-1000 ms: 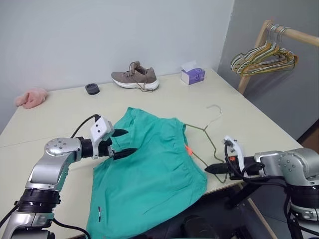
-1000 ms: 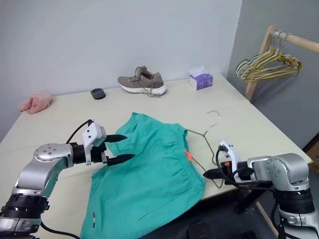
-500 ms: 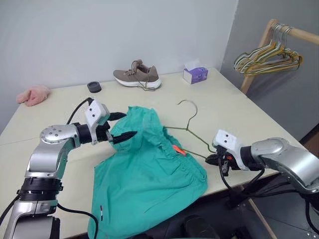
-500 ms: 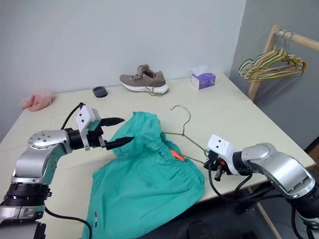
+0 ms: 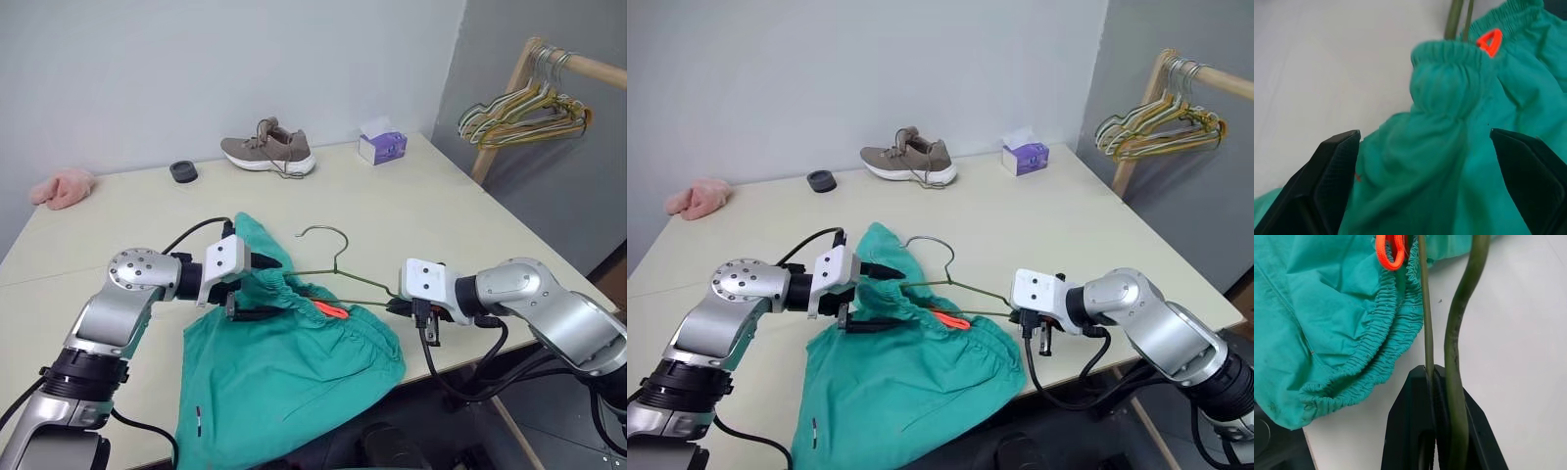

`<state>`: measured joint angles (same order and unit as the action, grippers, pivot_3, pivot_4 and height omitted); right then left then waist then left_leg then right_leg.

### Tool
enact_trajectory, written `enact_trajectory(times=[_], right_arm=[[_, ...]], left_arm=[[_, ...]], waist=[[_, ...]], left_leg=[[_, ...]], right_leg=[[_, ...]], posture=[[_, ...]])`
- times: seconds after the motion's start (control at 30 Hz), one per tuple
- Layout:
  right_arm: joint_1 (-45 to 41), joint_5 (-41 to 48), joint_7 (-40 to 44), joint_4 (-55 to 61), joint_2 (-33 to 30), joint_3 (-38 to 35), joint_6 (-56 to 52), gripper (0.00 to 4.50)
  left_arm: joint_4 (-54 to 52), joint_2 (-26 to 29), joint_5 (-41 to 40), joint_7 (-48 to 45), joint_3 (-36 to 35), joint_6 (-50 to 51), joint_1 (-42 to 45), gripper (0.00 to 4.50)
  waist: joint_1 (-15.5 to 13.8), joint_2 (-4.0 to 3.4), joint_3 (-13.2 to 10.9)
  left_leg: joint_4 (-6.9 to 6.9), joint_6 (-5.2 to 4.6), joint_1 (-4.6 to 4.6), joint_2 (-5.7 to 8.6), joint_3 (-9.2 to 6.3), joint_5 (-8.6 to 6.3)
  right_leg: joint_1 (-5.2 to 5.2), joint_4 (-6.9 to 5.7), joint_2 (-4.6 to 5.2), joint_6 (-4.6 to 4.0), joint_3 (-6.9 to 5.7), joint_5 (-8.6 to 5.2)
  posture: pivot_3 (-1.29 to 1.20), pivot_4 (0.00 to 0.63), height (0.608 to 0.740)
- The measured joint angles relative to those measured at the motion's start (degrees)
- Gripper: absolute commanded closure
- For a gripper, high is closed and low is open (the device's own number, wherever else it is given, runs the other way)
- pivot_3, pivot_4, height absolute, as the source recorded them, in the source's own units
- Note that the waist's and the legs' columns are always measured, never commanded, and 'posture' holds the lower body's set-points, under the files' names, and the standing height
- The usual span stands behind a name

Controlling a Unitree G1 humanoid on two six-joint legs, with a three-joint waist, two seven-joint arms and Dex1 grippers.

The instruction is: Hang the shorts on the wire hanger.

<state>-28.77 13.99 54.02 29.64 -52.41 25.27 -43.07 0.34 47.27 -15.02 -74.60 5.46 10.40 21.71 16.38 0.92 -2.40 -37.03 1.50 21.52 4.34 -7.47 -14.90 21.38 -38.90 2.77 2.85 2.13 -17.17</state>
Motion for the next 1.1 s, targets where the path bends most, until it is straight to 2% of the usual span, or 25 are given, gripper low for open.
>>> enact_trajectory(times=[0.03, 0.13, 0.53, 0.63, 0.77, 0.93, 1.07, 1.1], right_arm=[[0.0, -0.1, 0.3, 0.0, 0.0, 0.0, 0.3, 4.50], [0.0, -0.5, 1.1, 0.0, 0.1, 0.0, 1.5, 4.50], [-0.1, -3.3, 2.8, -0.4, 1.1, -1.5, 6.0, 4.50], [0.0, -4.3, 4.3, -1.6, 0.8, -1.9, 8.5, 4.50], [0.1, -5.1, 7.3, -5.0, 0.0, -2.2, 14.7, 3.43], [1.2, -6.9, 13.6, -13.4, -8.3, -5.5, 24.1, 1.65], [4.7, -6.7, 16.1, -17.1, -12.6, -10.7, 26.4, 0.29], [6.3, -5.8, 16.5, -17.2, -12.8, -11.9, 25.6, 0.29]], left_arm=[[0.2, 0.0, 0.1, 0.0, 0.0, -0.2, 0.0, 0.01], [0.7, 0.0, 0.1, 0.0, 0.0, -0.5, 0.0, 0.59], [0.1, -0.3, -0.3, -1.1, 0.9, 0.7, -1.0, 4.41], [-0.7, -0.2, -0.3, -1.8, 1.4, 0.9, -1.4, 4.47], [-1.5, -0.2, -0.6, -2.2, 1.5, 1.9, -1.4, 4.50], [-1.9, 0.2, -0.7, -1.8, 0.8, 4.0, -2.7, 4.50], [-1.4, 0.2, -0.8, -0.6, -0.2, 4.6, -2.6, 4.50], [-1.2, 0.1, -0.8, -0.4, -0.3, 4.7, -2.5, 4.50]], waist=[[0.0, 0.00, 0.0], [0.0, 0.00, 0.0], [0.9, 0.00, 0.0], [1.0, 0.00, 0.0], [1.1, 0.00, 0.0], [1.0, -0.01, 0.0], [1.0, -0.01, 0.0], [1.1, -0.01, 0.0]], left_leg=[[0.00, 0.00, 0.00, 0.00, 0.00, 0.00], [-0.01, 0.00, -0.01, 0.00, 0.00, 0.00], [-0.01, 0.00, -0.01, 0.00, 0.00, 0.00], [-0.02, 0.00, -0.02, 0.00, -0.01, 0.00], [-0.04, 0.00, -0.03, 0.00, 0.00, 0.00], [-0.04, -0.01, -0.04, 0.05, 0.01, 0.00], [-0.03, -0.01, -0.06, 0.02, -0.01, 0.00], [-0.04, -0.01, -0.07, 0.02, -0.01, 0.00]], right_leg=[[0.00, 0.00, 0.00, 0.00, 0.00, 0.00], [-0.01, -0.01, 0.00, 0.01, -0.01, 0.00], [-0.01, -0.03, 0.00, 0.00, -0.01, 0.00], [-0.02, -0.05, 0.00, 0.00, -0.03, 0.00], [-0.03, -0.06, 0.00, 0.00, -0.02, 0.00], [-0.06, -0.05, 0.05, 0.00, -0.04, 0.00], [-0.08, -0.07, 0.04, 0.00, -0.09, 0.00], [-0.09, -0.07, 0.04, 0.00, -0.09, 0.00]], posture=[[-0.35, 0.000, 0.740], [-0.35, 0.000, 0.740], [-0.34, 0.000, 0.740], [-0.34, 0.000, 0.740], [-0.34, 0.000, 0.740], [-0.34, 0.000, 0.740], [-0.35, 0.000, 0.740], [-0.35, 0.000, 0.740]])
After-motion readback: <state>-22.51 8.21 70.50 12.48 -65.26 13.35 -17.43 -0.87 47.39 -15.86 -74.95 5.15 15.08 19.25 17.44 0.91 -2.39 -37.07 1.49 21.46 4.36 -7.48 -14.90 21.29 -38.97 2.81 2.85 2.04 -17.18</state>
